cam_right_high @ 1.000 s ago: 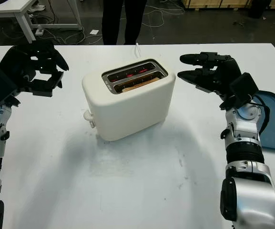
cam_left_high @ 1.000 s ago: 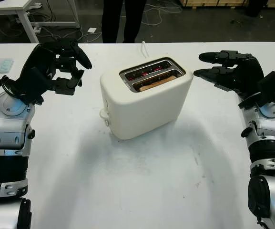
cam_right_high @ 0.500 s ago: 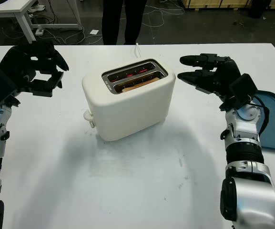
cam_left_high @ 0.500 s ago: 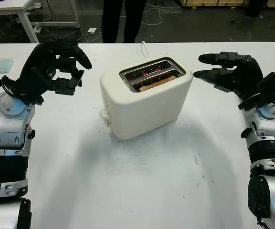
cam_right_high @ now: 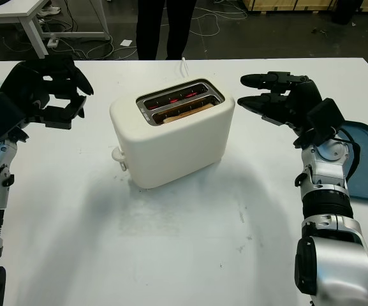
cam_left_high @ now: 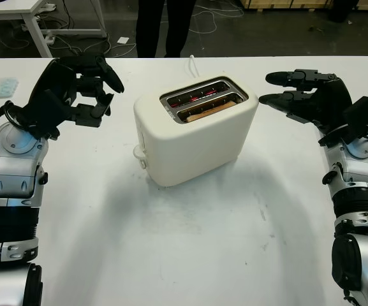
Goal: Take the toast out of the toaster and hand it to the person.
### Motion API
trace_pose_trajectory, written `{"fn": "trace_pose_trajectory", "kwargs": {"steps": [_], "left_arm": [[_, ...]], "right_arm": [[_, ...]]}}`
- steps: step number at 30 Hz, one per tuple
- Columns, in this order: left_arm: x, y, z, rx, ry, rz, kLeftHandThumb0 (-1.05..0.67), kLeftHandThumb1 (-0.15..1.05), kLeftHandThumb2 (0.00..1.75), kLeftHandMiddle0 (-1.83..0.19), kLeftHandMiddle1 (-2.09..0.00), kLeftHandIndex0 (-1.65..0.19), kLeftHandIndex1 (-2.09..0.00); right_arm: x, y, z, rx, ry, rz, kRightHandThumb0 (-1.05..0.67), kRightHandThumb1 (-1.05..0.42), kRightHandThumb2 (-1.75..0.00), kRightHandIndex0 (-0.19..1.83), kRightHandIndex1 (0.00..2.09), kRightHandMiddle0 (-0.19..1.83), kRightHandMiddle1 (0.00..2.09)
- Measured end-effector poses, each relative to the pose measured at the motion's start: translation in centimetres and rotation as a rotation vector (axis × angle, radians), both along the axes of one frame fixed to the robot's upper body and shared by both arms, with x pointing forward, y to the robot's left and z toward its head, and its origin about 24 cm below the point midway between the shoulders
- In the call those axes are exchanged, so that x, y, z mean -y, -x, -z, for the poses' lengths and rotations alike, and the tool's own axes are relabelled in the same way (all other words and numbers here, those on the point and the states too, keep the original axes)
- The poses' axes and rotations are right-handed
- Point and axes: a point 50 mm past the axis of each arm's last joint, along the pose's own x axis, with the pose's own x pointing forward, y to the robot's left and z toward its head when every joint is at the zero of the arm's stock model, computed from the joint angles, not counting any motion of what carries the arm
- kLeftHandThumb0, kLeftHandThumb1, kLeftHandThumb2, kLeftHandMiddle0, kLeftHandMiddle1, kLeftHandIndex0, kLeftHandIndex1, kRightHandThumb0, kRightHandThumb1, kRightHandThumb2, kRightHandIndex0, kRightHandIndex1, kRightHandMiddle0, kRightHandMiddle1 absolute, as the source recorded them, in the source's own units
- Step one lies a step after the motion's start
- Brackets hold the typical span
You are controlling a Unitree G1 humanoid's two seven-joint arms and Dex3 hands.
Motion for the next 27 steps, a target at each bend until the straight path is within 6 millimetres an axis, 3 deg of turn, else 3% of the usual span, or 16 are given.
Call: {"fn": "trace_pose_trajectory", "kwargs": {"steps": [27], "left_arm": [[-0.08, -0.02, -0.04, -0.019, -0.001, -0.008, 0.05, 0.46, 1.23, -0.99, -1.38, -0.75, -1.24]], "right_arm": [[-0.13, -0.19, 0.04, -0.008, 0.007, 0.007, -0.36, -0.75, 0.00, 1.14, 0.00, 1.05, 0.00]]}}
